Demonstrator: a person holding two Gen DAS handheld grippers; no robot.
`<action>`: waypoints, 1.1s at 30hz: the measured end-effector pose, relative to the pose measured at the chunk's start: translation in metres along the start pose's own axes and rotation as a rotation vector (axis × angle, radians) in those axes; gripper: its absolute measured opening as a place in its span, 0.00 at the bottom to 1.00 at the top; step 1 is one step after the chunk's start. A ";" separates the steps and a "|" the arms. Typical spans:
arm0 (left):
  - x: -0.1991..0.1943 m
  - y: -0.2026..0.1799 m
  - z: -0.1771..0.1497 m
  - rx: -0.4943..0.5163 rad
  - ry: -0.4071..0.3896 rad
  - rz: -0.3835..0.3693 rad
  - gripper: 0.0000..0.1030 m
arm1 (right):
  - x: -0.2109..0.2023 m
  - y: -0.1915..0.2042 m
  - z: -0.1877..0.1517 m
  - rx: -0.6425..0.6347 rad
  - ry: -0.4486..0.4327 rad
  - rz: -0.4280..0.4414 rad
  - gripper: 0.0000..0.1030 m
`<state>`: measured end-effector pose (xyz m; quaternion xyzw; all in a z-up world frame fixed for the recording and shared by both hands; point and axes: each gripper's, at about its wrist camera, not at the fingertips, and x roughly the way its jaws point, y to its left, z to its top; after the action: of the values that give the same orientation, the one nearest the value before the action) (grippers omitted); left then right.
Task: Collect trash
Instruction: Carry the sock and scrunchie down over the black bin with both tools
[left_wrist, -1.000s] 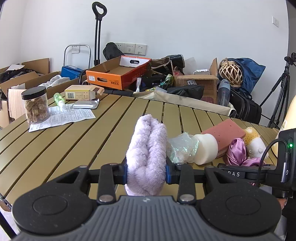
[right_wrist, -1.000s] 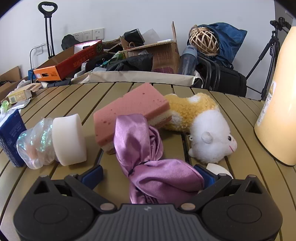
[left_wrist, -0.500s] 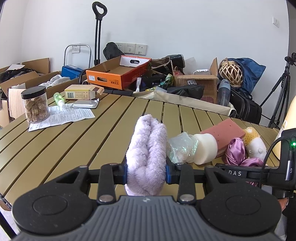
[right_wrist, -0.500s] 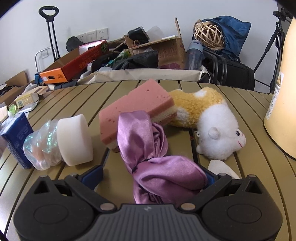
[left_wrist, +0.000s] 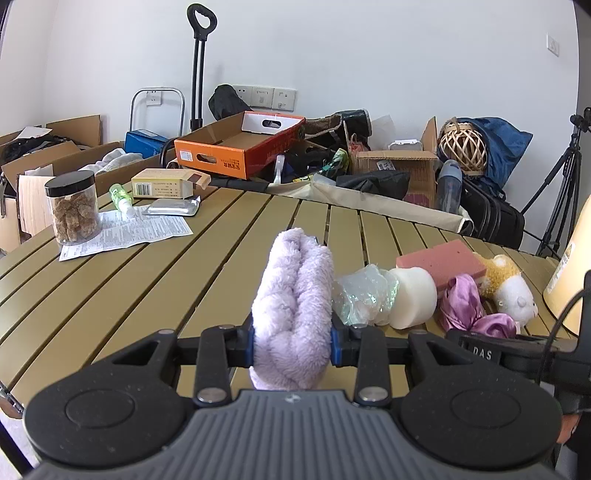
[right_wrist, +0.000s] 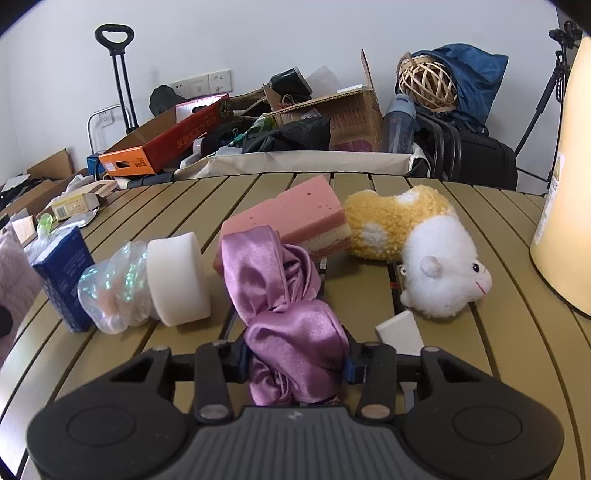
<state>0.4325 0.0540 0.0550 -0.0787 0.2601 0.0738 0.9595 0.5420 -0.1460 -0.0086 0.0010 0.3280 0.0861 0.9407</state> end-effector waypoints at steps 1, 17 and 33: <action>-0.001 0.001 0.000 -0.002 -0.002 -0.001 0.34 | -0.003 0.001 -0.001 -0.001 -0.006 0.000 0.39; -0.041 0.001 -0.004 -0.004 -0.059 -0.022 0.34 | -0.094 0.006 -0.017 -0.001 -0.163 0.043 0.35; -0.117 0.004 -0.048 0.005 -0.081 -0.091 0.34 | -0.188 0.016 -0.087 0.022 -0.228 0.133 0.35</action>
<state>0.3090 0.0368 0.0738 -0.0852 0.2176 0.0323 0.9718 0.3408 -0.1656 0.0401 0.0430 0.2189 0.1440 0.9641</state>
